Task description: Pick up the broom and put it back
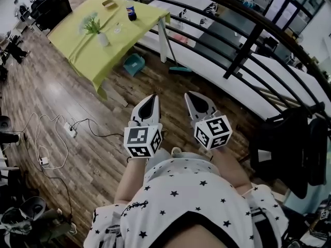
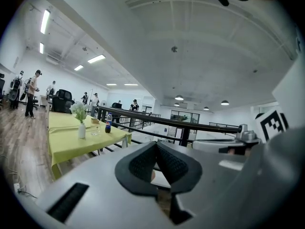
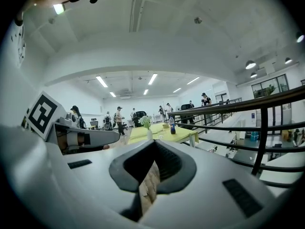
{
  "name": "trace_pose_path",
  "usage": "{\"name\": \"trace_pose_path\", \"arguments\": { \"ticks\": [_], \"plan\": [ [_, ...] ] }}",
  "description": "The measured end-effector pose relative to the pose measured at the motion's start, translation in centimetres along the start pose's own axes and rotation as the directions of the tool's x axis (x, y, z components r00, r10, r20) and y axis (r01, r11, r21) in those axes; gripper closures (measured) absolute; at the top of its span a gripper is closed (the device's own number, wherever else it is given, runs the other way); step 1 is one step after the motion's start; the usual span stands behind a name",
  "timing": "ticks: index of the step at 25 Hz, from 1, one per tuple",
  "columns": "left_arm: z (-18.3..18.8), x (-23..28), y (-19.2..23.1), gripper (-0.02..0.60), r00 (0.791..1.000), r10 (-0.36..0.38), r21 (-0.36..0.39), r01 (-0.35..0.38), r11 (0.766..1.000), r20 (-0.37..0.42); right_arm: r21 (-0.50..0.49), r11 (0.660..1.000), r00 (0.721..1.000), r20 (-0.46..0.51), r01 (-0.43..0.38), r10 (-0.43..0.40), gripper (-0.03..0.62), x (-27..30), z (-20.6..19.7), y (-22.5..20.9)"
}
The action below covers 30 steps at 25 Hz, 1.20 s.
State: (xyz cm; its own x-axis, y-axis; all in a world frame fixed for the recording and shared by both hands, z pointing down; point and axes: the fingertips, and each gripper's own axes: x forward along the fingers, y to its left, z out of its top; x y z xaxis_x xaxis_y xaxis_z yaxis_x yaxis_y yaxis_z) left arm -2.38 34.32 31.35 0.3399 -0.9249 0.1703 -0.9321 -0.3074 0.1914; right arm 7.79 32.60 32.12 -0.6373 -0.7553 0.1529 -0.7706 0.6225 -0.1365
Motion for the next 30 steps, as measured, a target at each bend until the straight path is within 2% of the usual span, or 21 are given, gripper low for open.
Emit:
{"name": "trace_pose_path", "arguments": {
  "ticks": [8,15,21,30],
  "plan": [
    [-1.0,0.7,0.7,0.569,0.999,0.033,-0.01,-0.033,0.999,-0.024,0.014,1.0,0.999,-0.029,-0.019,0.019,0.6,1.0,-1.0,-0.5],
    [-0.6,4.1,2.3,0.571,0.999,0.022,-0.019,-0.023,1.0,-0.029,0.071,0.997,0.999,-0.036,-0.007,0.01,0.6,3.7,-1.0,-2.8],
    [0.1,8.5,4.6,0.57,1.0,0.005,-0.007,-0.005,1.0,-0.027,0.068,0.998,1.0,-0.029,0.0,0.002,0.6,8.0,-0.4,-5.1],
    [1.9,16.3,10.5,0.57,0.998,-0.017,-0.02,0.016,1.0,-0.054,0.076,0.997,1.0,-0.023,0.009,-0.007,0.6,17.1,1.8,-8.5]
  ]
}}
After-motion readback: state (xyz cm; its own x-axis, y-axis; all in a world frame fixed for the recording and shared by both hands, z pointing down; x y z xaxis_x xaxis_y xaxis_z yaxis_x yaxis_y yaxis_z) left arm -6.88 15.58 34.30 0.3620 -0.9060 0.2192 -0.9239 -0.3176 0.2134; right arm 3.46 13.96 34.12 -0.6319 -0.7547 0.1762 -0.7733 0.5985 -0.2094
